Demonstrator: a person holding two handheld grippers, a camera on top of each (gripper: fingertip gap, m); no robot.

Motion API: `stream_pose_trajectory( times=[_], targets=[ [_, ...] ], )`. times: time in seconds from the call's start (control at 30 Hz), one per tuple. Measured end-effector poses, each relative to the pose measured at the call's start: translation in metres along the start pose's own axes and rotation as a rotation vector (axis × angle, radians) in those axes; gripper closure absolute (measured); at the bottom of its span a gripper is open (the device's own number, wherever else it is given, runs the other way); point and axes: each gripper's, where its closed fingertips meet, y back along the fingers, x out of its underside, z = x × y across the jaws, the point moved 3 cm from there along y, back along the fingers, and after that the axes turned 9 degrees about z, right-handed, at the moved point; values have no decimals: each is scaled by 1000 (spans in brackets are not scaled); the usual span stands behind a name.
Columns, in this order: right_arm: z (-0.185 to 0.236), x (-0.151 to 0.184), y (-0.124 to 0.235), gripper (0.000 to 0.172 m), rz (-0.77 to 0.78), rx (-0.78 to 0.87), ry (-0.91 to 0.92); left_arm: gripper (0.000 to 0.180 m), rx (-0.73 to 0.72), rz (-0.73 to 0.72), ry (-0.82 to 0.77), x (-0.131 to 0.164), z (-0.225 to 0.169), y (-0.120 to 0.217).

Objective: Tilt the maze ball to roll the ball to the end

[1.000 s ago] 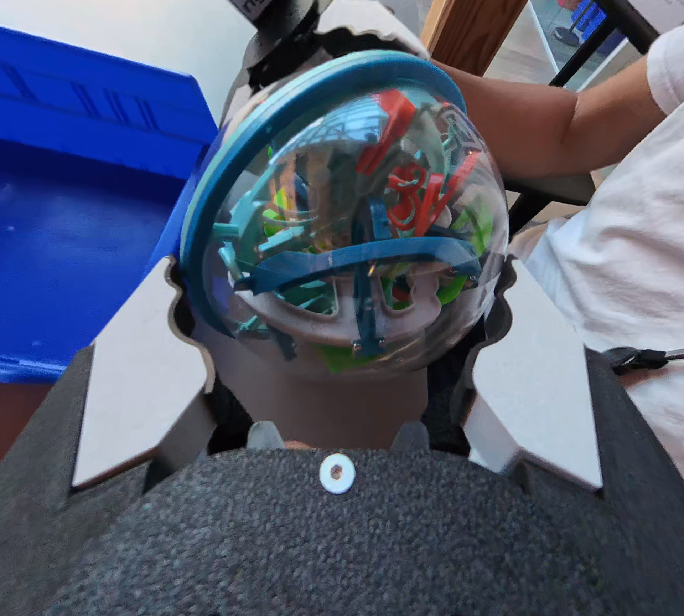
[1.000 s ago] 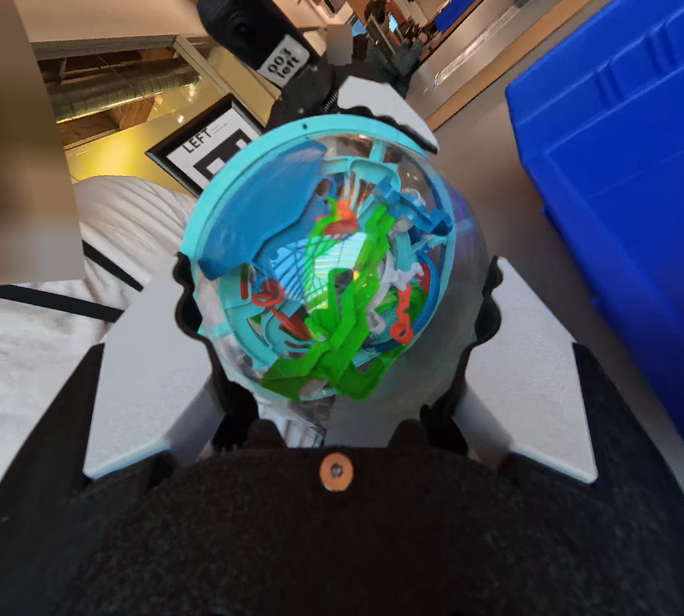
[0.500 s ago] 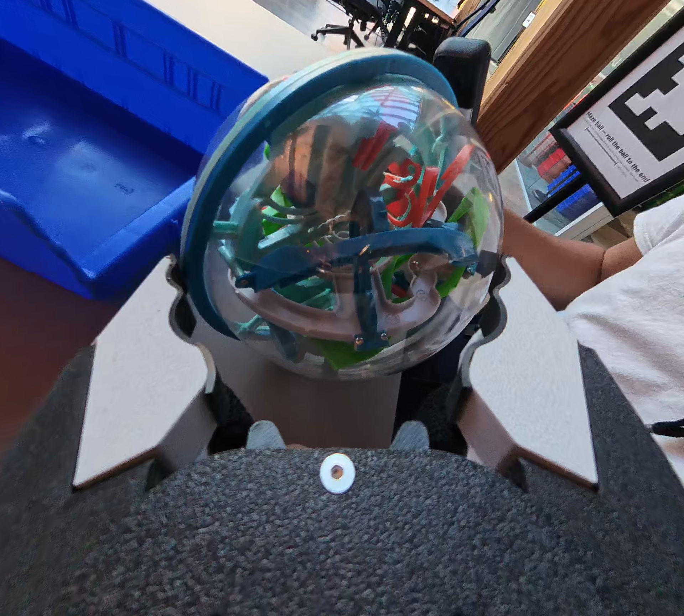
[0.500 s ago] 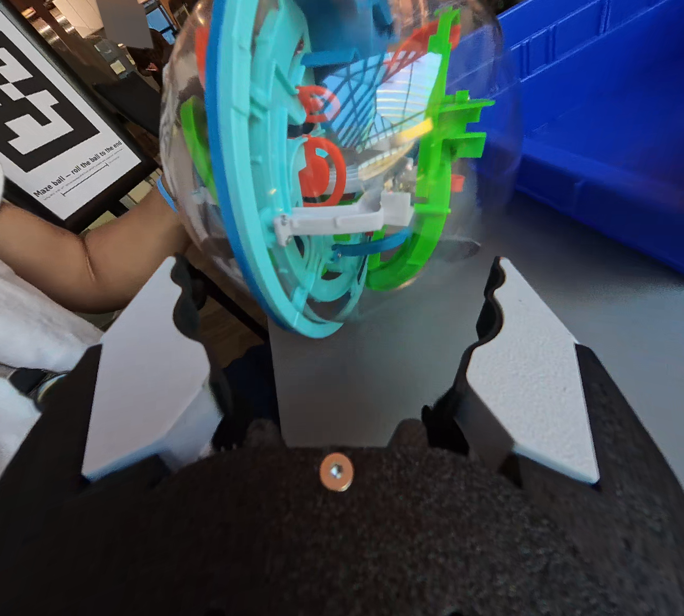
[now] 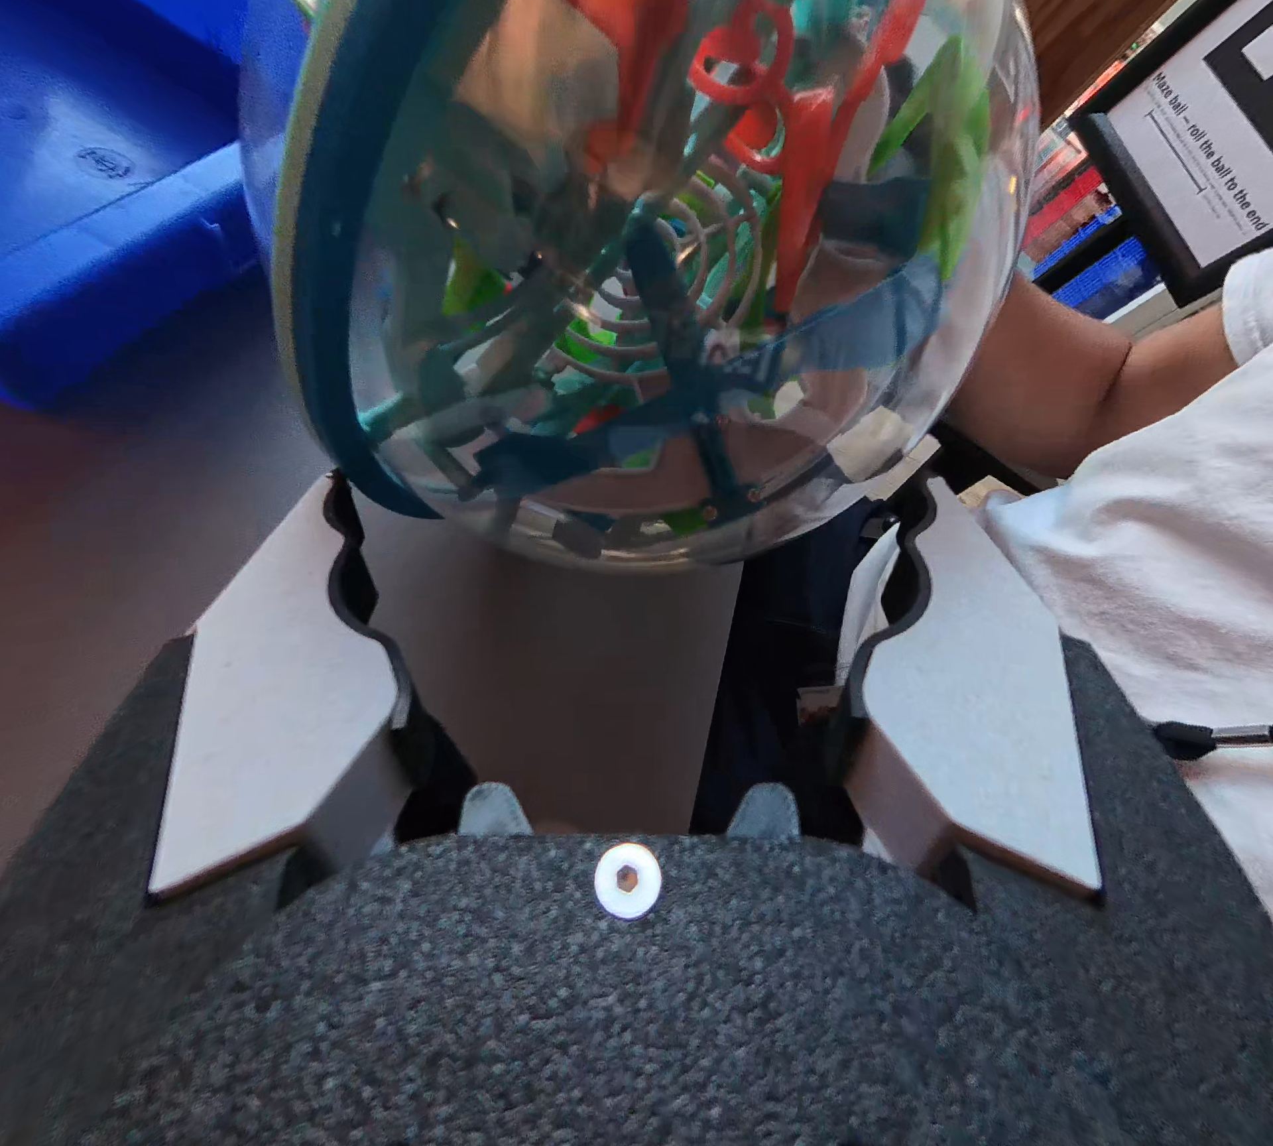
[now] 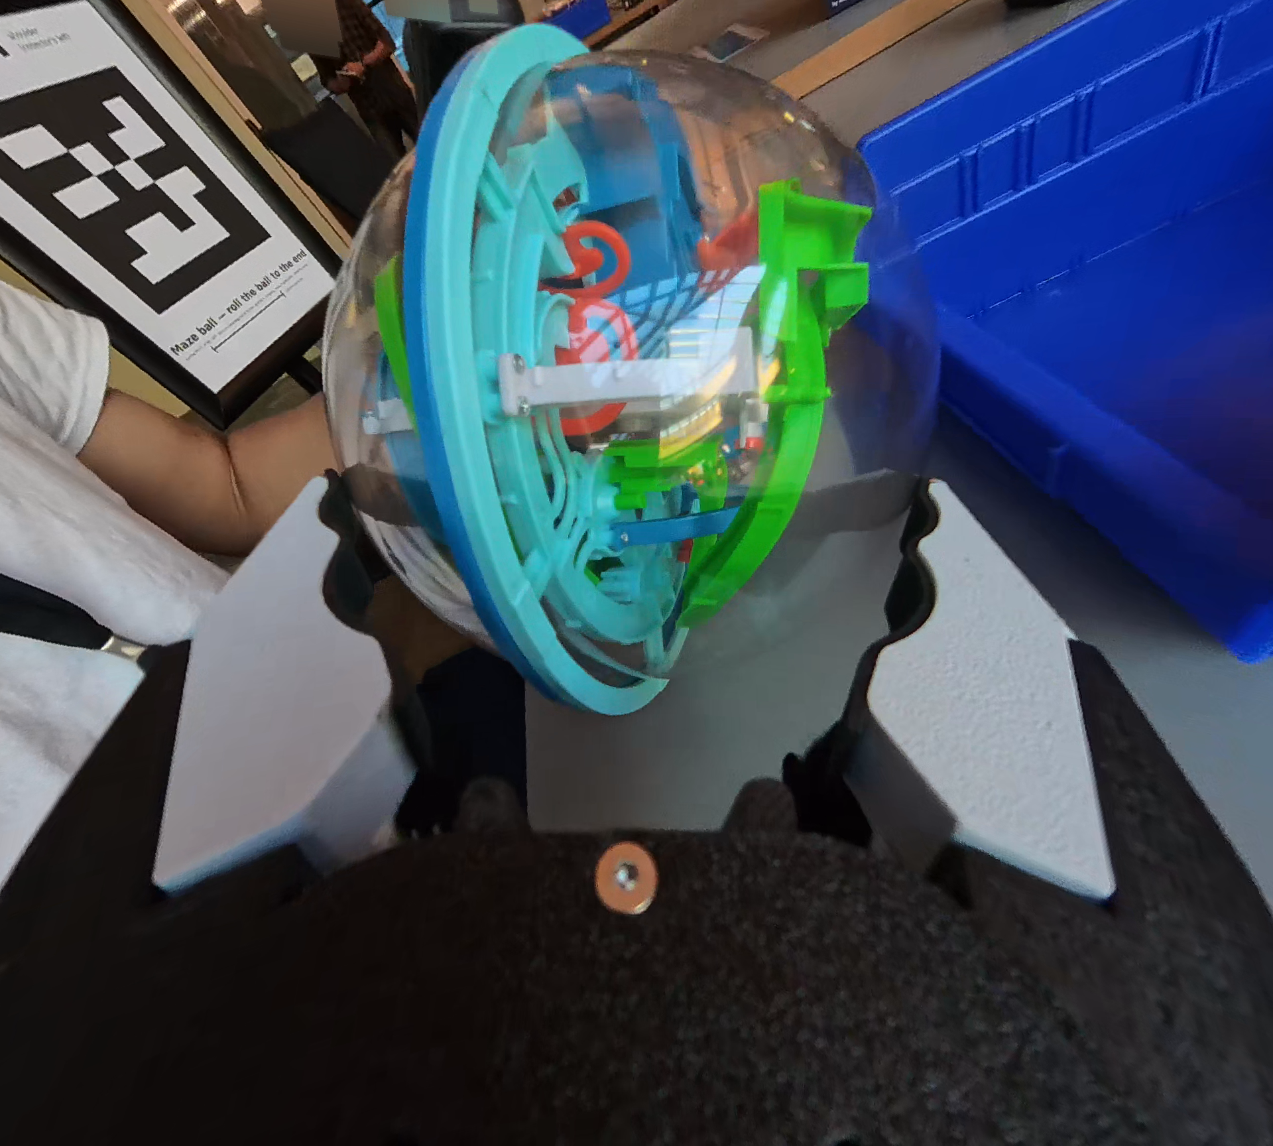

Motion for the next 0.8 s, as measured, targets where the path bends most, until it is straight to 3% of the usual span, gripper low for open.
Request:
stream_pose_trajectory(
  times=[0.23,0.4,0.57,0.8],
  targets=[
    [-14,-11,-5,22,33,-76,-83,25,-101,-13,-165,-35,5,32],
    [-32,-17,-11,22,76,-147,-170,25,-186,76,-229,-48,21,16],
    [-30,-10,2,26,-39,-88,-110,29,-150,-4,-113,-40,23,13],
    [-8,23,-3,21,-41,44,-124,30,-55,-143,87,-19,4,-4]
  ],
)
